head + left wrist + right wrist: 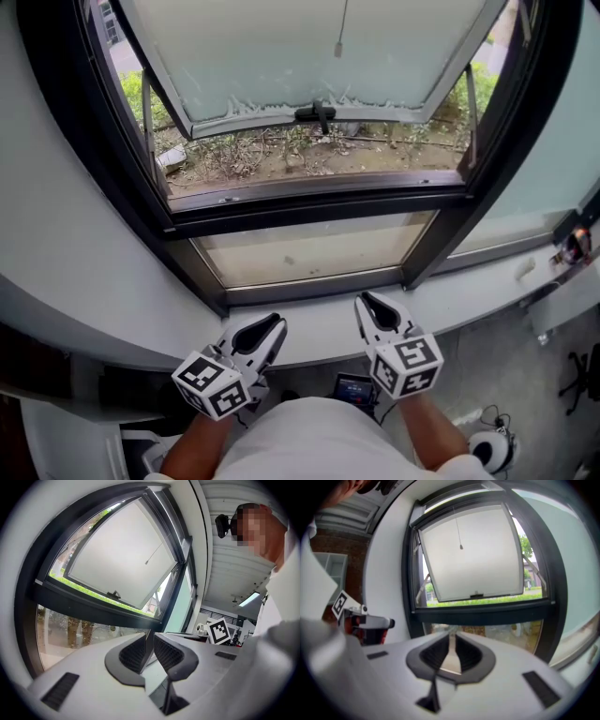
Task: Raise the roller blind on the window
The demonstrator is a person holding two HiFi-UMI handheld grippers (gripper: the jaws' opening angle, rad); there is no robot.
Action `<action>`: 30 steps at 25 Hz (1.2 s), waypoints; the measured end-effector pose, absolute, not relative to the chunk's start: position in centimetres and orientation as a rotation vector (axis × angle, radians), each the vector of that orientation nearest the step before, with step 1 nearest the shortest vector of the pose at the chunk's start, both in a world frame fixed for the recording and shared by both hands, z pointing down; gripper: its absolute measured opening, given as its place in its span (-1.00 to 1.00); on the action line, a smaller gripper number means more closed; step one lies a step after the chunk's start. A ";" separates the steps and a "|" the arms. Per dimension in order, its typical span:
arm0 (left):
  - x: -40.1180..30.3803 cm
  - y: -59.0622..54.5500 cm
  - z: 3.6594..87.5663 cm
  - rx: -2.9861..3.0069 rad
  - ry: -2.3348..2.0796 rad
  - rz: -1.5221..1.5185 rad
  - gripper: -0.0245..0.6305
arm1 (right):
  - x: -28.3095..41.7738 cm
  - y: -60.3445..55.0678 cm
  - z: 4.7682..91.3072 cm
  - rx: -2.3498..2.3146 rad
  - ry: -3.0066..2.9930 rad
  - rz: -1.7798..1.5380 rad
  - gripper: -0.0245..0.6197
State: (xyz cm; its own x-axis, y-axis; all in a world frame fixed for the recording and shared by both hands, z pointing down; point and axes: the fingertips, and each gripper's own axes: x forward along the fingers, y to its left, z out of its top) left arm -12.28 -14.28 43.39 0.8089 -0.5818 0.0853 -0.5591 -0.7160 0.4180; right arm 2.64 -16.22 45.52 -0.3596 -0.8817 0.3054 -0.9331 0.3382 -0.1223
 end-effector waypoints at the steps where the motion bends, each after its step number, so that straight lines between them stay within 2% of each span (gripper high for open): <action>1: -12.0 -14.1 43.2 2.564 -0.861 -0.076 -0.71 | 2.9 -16.0 45.5 1.649 -2.417 0.411 -0.75; 18: -2.9 -7.2 43.8 2.487 -0.960 -0.083 -0.71 | 10.6 -9.6 46.3 1.499 -2.473 0.450 -0.75; 30: 0.4 -3.3 43.5 2.462 -1.078 -0.105 -0.71 | 14.3 -6.2 46.9 1.413 -2.526 0.449 -0.75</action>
State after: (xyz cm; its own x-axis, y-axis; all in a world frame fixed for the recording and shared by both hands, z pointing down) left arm 0.44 -3.29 43.53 0.6920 -0.7139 0.1070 -0.6798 -0.5945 0.4296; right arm 14.33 -6.22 46.93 -0.5170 -0.7904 0.3285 -0.8552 0.4930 -0.1597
